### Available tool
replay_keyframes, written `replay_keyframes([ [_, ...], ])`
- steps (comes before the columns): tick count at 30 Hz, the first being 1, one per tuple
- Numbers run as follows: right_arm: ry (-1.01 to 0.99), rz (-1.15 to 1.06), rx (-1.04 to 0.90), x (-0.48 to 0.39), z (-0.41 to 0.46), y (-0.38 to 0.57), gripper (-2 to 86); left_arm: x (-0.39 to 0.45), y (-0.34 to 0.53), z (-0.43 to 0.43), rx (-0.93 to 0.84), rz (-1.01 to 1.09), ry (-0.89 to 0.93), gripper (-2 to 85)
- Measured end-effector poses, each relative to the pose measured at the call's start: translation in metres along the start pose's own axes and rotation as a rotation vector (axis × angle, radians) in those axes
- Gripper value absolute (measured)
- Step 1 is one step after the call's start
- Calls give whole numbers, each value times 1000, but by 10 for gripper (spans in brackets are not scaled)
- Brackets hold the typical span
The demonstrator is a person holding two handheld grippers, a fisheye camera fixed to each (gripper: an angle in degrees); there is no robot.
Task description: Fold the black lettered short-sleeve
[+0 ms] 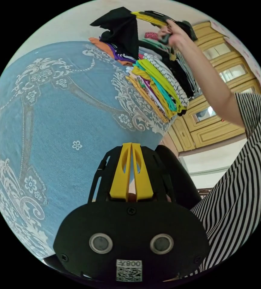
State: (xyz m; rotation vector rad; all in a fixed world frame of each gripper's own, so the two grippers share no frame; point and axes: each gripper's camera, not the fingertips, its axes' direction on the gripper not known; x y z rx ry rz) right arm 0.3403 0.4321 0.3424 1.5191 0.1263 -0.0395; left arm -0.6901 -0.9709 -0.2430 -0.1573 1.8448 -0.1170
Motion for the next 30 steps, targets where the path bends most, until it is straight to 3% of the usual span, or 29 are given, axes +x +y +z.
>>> replay_keyframes([
  [3, -122, 5, -56, -44, -16, 38, 2, -31, 28, -28, 95, -134, 76, 1],
  [10, -297, 7, -225, -137, -60, 121, 2, -92, 140, -100, 269, -368, 31, 2],
  [15, -376, 3, -213, -187, -116, 154, 1, -119, 210, -124, 350, -440, 15, 9],
  [23, -307, -66, -223, -249, -211, 195, 1, -168, 249, -99, 465, -444, 346, 75],
  [30, -247, -24, -199, -277, -282, 234, 2, -211, 223, -61, 337, -457, 353, 95],
])
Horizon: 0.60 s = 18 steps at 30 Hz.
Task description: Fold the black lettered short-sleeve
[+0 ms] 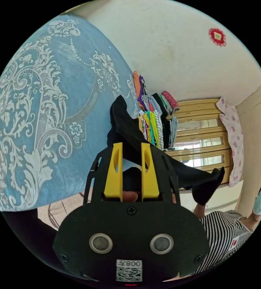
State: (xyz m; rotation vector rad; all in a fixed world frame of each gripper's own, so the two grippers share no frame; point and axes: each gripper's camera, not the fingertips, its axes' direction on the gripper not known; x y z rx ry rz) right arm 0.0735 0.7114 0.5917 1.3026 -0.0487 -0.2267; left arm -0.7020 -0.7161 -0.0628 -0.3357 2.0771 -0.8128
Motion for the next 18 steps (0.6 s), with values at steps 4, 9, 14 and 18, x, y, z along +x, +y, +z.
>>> replay_keyframes([
  [4, 5, 36, 48, -16, -34, 19, 2, -29, -15, 27, -79, -91, -43, 100],
  [9, 30, 53, 62, -34, -65, 31, 2, -51, -17, 51, -149, -141, -46, 103],
  [14, 28, 63, 66, -47, -88, 38, 2, -66, -8, 72, -226, -166, -55, 76],
  [18, 45, 72, 70, -59, -108, 44, 2, -66, 1, 67, -214, -138, -54, 45],
])
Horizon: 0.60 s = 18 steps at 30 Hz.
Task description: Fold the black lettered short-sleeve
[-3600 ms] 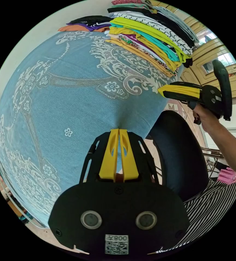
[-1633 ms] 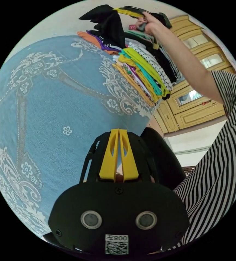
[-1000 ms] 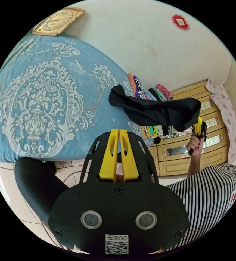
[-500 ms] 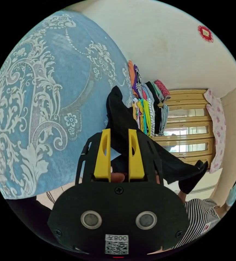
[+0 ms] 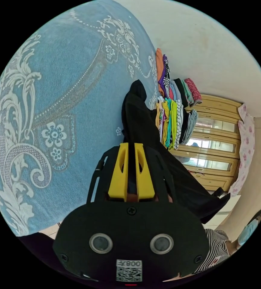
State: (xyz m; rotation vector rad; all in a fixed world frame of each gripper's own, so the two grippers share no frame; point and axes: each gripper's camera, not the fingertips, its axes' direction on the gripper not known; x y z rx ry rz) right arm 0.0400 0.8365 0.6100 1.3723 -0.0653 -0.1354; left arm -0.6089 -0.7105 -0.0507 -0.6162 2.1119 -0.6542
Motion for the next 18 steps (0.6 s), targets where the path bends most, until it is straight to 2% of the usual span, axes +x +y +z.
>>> replay_keyframes([
  [5, -15, 6, 58, -8, -32, 5, 2, 11, 26, -31, 55, 100, 73, 30],
  [12, -35, -67, 124, -34, -72, 7, 2, 32, 78, -99, 132, 236, 74, 26],
  [18, -69, -152, 186, -61, -100, 8, 2, 35, 148, -175, 332, 298, 134, 24],
])
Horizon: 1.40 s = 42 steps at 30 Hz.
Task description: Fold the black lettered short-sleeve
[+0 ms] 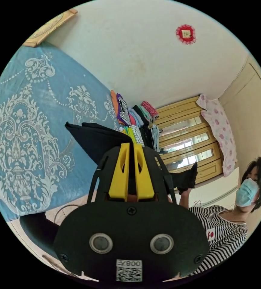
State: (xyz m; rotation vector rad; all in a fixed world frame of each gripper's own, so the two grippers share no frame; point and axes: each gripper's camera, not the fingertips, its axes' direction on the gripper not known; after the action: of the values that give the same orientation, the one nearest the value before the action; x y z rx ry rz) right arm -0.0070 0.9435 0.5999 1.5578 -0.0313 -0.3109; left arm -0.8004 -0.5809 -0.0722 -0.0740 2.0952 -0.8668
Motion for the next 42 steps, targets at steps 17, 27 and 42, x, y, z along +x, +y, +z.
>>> replay_keyframes([
  [17, -59, 34, -64, -5, 6, -11, 2, -84, 175, -79, 87, -366, 39, 33],
  [27, -70, 34, -76, -13, -1, -17, 2, -110, 253, -91, 86, -423, 106, 62],
  [42, -103, -10, -110, -23, 19, -56, 1, -143, 316, -83, -60, -488, 54, 72],
])
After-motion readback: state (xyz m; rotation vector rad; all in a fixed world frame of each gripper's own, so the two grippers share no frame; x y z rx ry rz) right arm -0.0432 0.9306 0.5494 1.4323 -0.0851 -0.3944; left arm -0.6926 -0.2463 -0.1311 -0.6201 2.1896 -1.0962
